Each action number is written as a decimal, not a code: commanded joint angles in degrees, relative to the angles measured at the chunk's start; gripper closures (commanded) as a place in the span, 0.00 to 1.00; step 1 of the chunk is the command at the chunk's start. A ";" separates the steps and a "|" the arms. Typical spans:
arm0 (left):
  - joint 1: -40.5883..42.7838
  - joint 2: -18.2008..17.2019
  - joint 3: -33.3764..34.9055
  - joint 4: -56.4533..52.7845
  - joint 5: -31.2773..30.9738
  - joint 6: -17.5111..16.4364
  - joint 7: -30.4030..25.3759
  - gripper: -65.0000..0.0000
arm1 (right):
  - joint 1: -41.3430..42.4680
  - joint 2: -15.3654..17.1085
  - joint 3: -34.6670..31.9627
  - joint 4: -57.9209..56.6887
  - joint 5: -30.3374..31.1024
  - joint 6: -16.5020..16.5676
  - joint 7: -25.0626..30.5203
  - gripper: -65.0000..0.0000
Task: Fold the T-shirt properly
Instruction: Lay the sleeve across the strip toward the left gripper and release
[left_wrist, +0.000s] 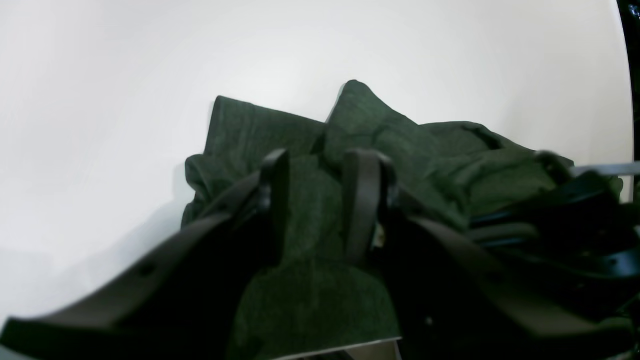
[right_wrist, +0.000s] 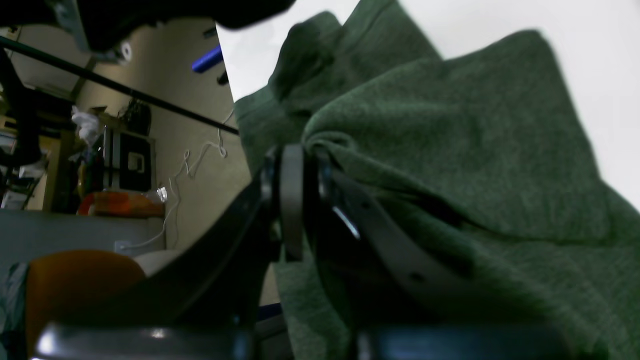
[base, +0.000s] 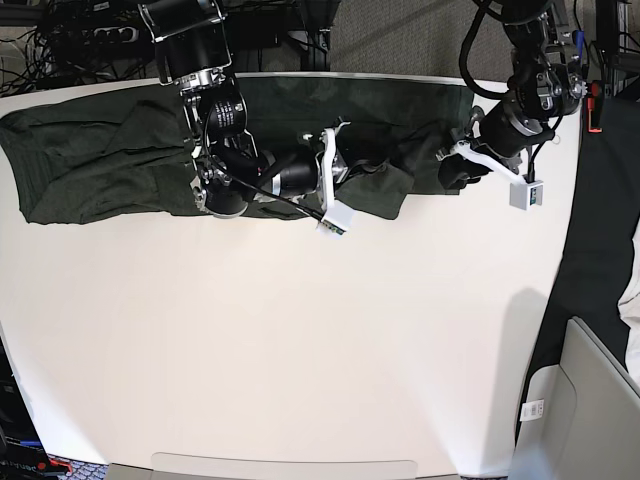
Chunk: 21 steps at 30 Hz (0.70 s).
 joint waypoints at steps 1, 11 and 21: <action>-0.22 -0.37 -0.46 0.76 -0.63 -0.06 -0.58 0.72 | 1.03 -0.48 -1.08 1.13 1.77 0.32 0.86 0.99; -0.22 -0.46 -0.46 0.68 -0.63 -0.06 -0.58 0.72 | 1.82 2.33 -4.34 2.09 1.51 0.32 0.86 0.52; -0.13 -0.46 -0.46 0.68 -0.54 -0.06 -0.58 0.72 | 2.88 7.08 2.43 5.79 1.86 0.32 0.86 0.40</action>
